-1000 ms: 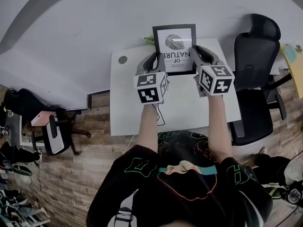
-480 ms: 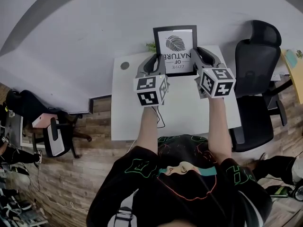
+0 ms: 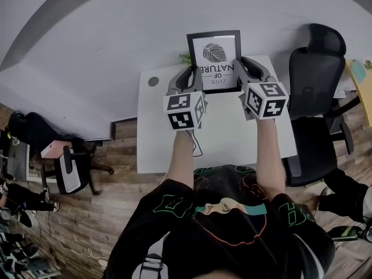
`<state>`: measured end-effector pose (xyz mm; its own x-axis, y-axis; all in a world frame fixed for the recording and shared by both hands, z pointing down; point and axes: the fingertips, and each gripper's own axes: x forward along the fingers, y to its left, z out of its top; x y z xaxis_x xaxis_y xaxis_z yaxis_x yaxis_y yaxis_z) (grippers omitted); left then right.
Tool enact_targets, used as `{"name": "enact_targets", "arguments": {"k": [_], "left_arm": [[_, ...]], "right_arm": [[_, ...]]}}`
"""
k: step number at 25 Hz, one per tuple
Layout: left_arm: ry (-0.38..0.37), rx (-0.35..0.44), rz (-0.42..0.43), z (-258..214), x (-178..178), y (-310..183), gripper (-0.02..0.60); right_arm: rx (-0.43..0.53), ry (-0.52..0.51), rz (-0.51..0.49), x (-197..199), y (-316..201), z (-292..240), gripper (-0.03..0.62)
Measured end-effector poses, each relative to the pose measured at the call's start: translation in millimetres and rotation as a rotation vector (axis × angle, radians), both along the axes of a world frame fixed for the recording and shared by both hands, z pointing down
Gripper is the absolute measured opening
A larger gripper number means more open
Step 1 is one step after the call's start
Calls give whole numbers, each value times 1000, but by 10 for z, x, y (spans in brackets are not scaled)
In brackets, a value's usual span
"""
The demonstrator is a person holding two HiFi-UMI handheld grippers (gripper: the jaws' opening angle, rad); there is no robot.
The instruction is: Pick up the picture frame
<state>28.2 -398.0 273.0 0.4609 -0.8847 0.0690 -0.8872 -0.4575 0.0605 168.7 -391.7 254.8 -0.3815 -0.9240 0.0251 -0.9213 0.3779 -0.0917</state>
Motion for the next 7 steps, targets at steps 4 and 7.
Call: {"name": "enact_targets", "arguments": {"k": [4, 7], "left_arm": [[-5, -3, 1, 9, 13, 2, 75], [-10, -4, 2, 9, 22, 6, 75]], "right_arm": [[-5, 4, 0, 13, 3, 21, 78], [-10, 5, 2, 23, 14, 38, 78]]}}
